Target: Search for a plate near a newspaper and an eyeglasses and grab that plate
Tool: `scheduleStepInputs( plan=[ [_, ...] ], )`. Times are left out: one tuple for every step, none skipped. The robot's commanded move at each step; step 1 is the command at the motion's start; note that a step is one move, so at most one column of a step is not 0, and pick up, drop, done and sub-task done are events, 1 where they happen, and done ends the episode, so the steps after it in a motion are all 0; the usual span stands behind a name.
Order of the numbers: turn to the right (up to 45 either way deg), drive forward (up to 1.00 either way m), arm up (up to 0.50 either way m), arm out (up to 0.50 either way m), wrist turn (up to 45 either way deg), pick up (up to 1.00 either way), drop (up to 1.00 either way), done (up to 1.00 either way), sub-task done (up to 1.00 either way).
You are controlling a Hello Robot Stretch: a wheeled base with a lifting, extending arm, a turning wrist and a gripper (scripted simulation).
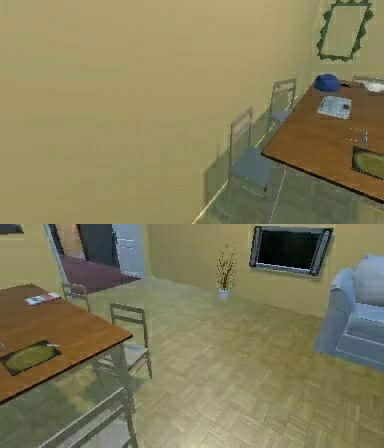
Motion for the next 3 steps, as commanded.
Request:
scheduleStepInputs(
  plan=[
    [45.0,0.0,0.0,0.0,0.0,0.0,0.0,0.0,0.0],
    [39.0,0.0,0.0,0.0,0.0,0.0,0.0,0.0,0.0],
    [0.0,0.5,0.0,0.0,0.0,0.0,0.0,0.0,0.0]
  ],
)
